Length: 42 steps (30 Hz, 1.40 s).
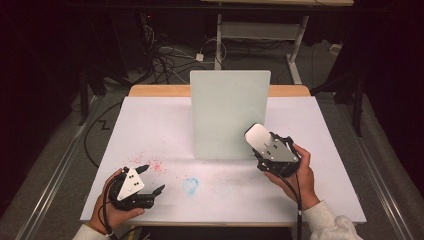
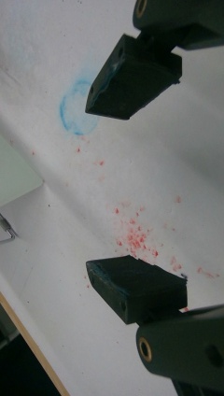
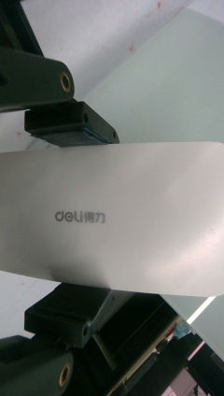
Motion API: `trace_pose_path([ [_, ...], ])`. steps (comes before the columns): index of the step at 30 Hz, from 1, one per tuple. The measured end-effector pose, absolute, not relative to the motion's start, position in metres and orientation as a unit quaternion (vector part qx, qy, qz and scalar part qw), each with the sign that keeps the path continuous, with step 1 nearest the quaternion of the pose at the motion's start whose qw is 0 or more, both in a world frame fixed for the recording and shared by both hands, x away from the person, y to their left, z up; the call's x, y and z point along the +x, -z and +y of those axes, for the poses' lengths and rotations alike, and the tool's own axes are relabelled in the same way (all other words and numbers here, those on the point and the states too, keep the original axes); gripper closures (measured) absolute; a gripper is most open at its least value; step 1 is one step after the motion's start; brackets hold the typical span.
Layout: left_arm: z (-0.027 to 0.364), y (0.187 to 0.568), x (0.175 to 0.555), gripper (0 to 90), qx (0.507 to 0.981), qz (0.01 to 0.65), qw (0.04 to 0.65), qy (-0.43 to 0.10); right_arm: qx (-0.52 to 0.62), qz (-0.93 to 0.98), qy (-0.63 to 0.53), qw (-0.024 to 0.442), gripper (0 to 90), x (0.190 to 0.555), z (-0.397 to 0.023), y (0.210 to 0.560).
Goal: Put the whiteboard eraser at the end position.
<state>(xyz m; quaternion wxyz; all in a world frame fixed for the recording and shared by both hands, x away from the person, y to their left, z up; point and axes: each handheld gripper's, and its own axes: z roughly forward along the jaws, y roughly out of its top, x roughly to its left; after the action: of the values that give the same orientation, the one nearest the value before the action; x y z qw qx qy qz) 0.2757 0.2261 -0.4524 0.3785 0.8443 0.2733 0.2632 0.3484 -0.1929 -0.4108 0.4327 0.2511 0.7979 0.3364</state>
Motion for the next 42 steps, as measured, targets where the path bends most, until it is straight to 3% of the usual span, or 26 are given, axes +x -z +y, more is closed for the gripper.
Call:
trace_pose_path([
  [17,0.224,0.452,0.275,20.6,0.846,0.271,0.377,-0.264,0.206,0.842,-0.354,0.351,31.1,0.332,-0.184,0.406],
  [34,0.224,0.452,0.274,20.6,0.847,0.269,0.377,-0.262,0.129,0.913,-0.307,0.234,31.0,0.326,-0.157,0.422],
  [42,0.223,0.454,0.275,20.6,0.85,0.266,0.374,-0.259,0.113,0.927,-0.285,0.214,31.0,0.328,-0.151,0.43],
])
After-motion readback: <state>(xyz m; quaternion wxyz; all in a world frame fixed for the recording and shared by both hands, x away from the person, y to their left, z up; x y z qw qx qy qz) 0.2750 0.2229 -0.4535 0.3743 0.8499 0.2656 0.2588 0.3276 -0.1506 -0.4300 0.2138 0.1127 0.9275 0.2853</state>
